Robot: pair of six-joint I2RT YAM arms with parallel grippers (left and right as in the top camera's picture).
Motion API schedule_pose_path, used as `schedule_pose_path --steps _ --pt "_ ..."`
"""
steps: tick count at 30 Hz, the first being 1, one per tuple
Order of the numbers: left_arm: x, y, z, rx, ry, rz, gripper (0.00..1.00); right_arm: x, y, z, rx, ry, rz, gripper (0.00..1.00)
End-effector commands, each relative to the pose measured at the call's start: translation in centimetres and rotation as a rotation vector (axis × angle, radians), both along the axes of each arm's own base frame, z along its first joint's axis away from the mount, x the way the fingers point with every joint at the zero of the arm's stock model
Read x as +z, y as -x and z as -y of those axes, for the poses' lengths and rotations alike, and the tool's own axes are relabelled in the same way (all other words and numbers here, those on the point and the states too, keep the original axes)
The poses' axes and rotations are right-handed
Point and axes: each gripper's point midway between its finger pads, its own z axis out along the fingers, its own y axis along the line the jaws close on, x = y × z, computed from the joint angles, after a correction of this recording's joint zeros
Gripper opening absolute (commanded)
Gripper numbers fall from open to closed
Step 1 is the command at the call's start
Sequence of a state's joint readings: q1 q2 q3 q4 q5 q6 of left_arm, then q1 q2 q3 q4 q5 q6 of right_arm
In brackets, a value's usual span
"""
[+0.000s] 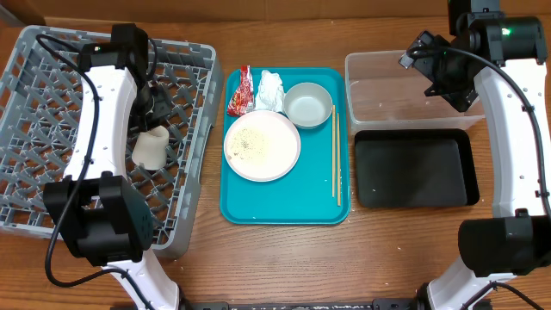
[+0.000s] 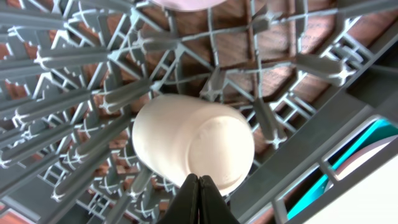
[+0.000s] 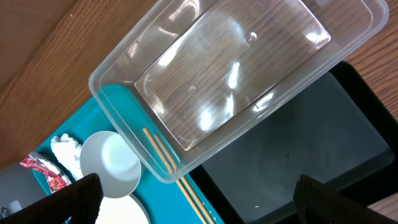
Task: Sort waste into correct bins and load items into the dishwasher
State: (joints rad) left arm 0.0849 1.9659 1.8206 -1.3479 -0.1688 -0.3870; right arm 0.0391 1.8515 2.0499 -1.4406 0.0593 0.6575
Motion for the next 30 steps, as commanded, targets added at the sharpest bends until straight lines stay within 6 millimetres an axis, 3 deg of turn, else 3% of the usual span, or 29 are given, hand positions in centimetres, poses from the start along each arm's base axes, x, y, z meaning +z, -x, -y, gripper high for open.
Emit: schedule_pose_path --steps 1,11,24,30 --pt "0.4 -1.6 0.4 0.007 0.029 0.061 0.04 0.8 -0.2 0.2 -0.002 0.010 0.026 1.00" --pt "-0.5 -2.2 0.7 -0.011 0.050 0.081 0.04 0.8 -0.2 0.2 -0.002 0.010 0.026 1.00" --pt "-1.1 -1.8 0.7 -0.020 0.048 0.059 0.04 0.8 -0.2 0.2 -0.002 0.010 0.026 1.00" --pt "-2.7 -0.7 0.8 -0.019 0.051 0.014 0.04 0.8 -0.2 0.2 -0.002 0.010 0.026 1.00"
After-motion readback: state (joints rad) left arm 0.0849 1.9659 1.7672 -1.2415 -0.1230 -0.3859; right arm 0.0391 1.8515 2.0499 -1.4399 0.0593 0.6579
